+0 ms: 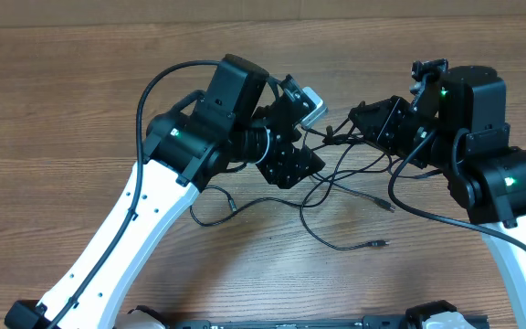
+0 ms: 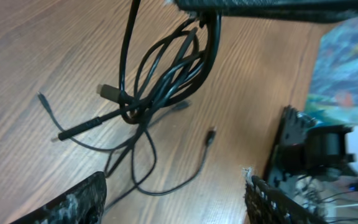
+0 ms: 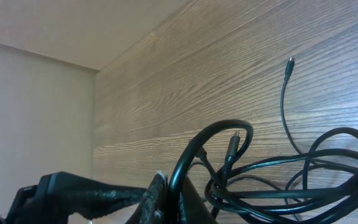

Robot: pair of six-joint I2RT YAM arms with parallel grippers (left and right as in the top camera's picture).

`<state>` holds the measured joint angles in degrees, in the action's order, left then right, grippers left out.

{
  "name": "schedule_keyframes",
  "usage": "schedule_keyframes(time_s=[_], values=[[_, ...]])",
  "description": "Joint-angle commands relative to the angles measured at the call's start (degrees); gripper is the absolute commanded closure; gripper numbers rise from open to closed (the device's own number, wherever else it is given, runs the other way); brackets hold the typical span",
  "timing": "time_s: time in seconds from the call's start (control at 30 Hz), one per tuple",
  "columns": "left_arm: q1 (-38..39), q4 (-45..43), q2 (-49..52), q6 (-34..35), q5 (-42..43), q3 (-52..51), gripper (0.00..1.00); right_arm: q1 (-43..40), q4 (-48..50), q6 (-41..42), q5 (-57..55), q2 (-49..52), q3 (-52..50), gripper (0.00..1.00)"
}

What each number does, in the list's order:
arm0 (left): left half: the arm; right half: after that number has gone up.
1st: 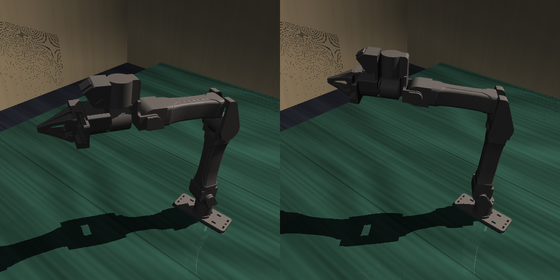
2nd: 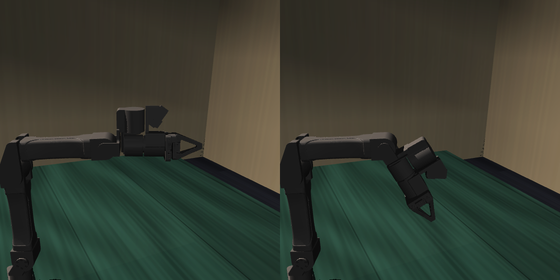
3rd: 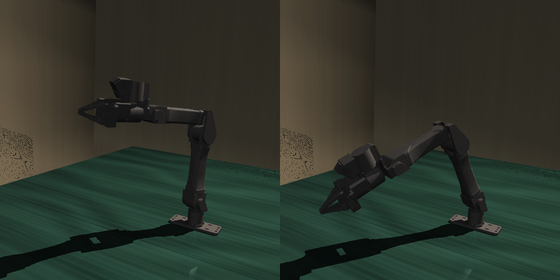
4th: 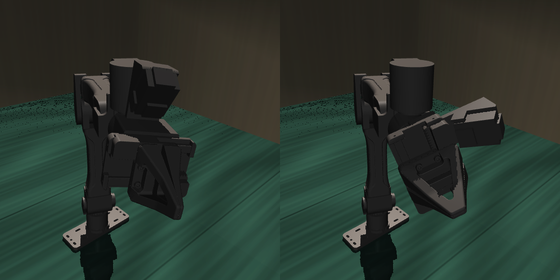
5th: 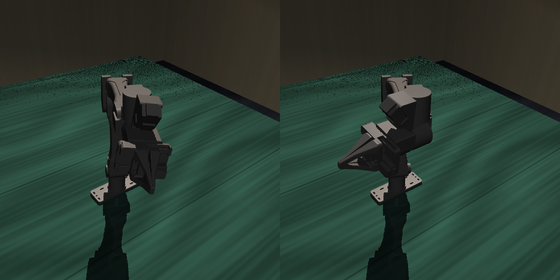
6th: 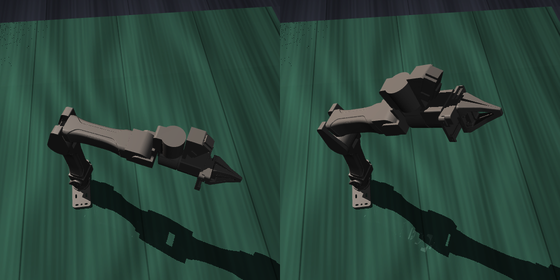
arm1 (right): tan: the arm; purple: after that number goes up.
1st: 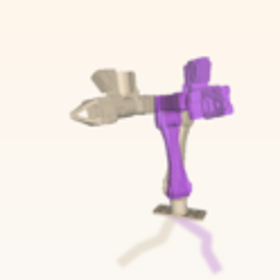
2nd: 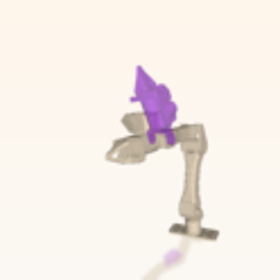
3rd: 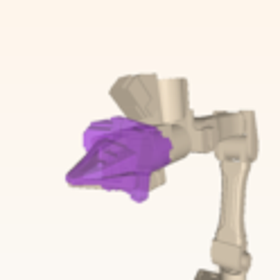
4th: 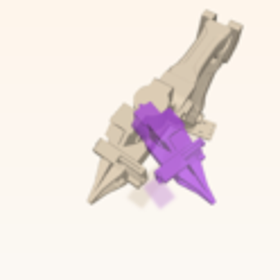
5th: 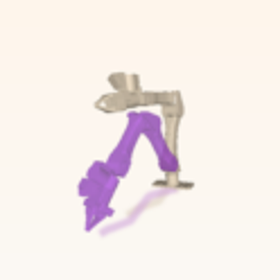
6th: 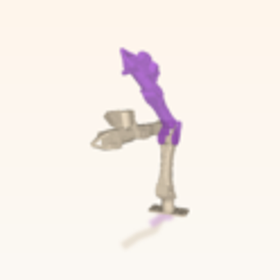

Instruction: Untangle cables

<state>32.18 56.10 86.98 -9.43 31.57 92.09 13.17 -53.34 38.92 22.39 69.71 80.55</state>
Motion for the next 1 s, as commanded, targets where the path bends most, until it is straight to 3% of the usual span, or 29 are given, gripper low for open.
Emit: schedule_keyframes(time_s=[0.0,0.1,0.33,0.5,0.77,0.97], values=[[0.0,-0.2,1.9,-4.3,-3.1,0.6,0.31,-0.2,0.6,0.3,0.9,-0.1,0.5,0.96],[0.0,0.0,3.4,-6.7,-3.1,0.6,0.34,-0.2,0.6,0.3,0.9,-0.1,0.5,0.96],[0.0,1.3,5.6,-27.4,-0.8,0.6,0.34,-1.6,0.6,0.1,4.5,-0.1,0.5,0.96],[0.0,0.2,5.6,-37.2,1.6,0.6,0.35,-5.2,0.1,-0.4,11.0,-0.1,0.5,0.96],[0.0,-4.0,5.6,-39.4,4.8,0.6,0.32,-8.9,-0.1,-1.5,19.6,-0.1,0.5,0.96],[0.0,-4.3,5.6,-45.9,10.4,0.6,0.32,-8.9,-0.1,-3.2,24.7,-0.1,0.5,0.96]])
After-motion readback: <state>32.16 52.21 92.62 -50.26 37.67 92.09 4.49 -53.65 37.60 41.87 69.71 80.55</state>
